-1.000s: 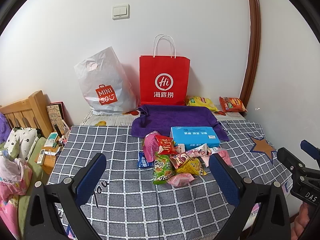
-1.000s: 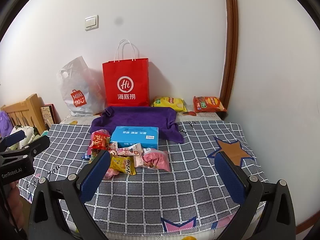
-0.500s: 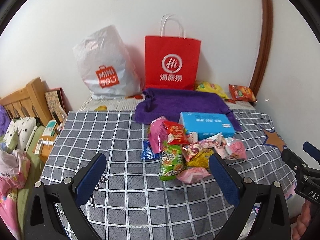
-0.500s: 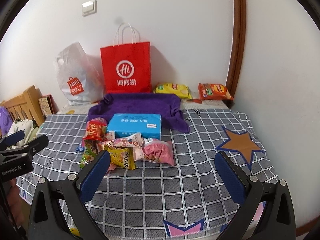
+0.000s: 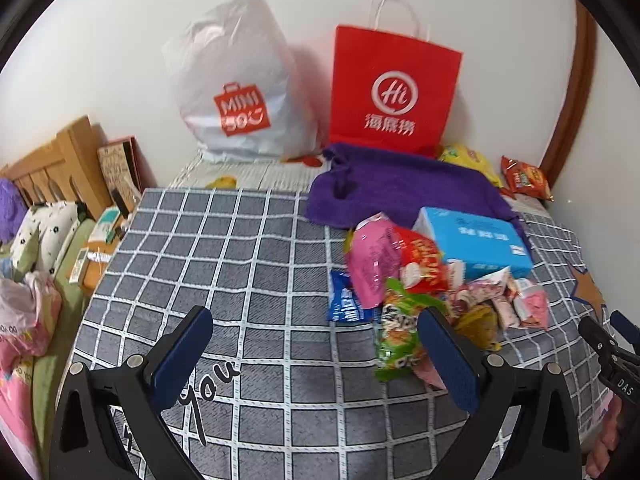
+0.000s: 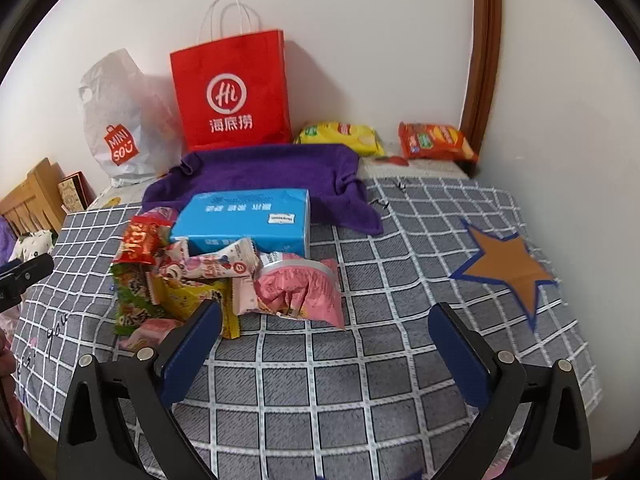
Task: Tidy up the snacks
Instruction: 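Grasp the small red candy packet with the left tool while the right tool grasps the pink silver-banded bag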
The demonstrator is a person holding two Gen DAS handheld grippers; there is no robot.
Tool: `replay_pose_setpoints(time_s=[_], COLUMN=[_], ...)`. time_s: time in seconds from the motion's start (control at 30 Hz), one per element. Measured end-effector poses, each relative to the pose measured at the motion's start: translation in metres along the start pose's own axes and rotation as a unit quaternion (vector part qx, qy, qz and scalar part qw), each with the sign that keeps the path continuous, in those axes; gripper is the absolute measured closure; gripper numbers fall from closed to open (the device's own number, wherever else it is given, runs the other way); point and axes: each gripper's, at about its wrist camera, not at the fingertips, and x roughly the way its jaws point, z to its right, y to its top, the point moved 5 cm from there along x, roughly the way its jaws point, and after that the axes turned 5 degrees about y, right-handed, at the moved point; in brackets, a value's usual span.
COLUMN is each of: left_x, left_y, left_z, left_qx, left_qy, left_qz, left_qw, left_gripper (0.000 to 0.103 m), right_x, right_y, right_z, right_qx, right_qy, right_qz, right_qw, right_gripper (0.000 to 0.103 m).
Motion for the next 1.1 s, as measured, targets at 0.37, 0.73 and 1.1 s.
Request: replay_pose_setpoints(time_s=[0.37, 0.73, 1.1], left_x=[0.043, 0.063, 0.069], left_y=[0.004, 0.016, 0.037], left_z=[-0.009, -0.001, 0.056], left_qx=[-0.008, -0.011, 0.043], left_qy=[-0.008, -0.050, -0.082], left_qz=[-0.048, -0.067, -0.053], left_qw=[0.9988, 0.9964, 0.9943], left_gripper=[0.001, 0.001, 0.001], right_x=[0.062, 0.112, 0.130], right_y=[0.010, 0.011, 0.009], right_z=[0.005, -0.005, -0.006], right_qx=[0.021, 0.009, -0.001], right_qy=[0.032, 0.046, 0.050], right_qz=[-0.032, -0.075, -0.100], right_qw=[0.999, 0.996, 0.994], right_gripper=[0.011, 0.011, 0.029])
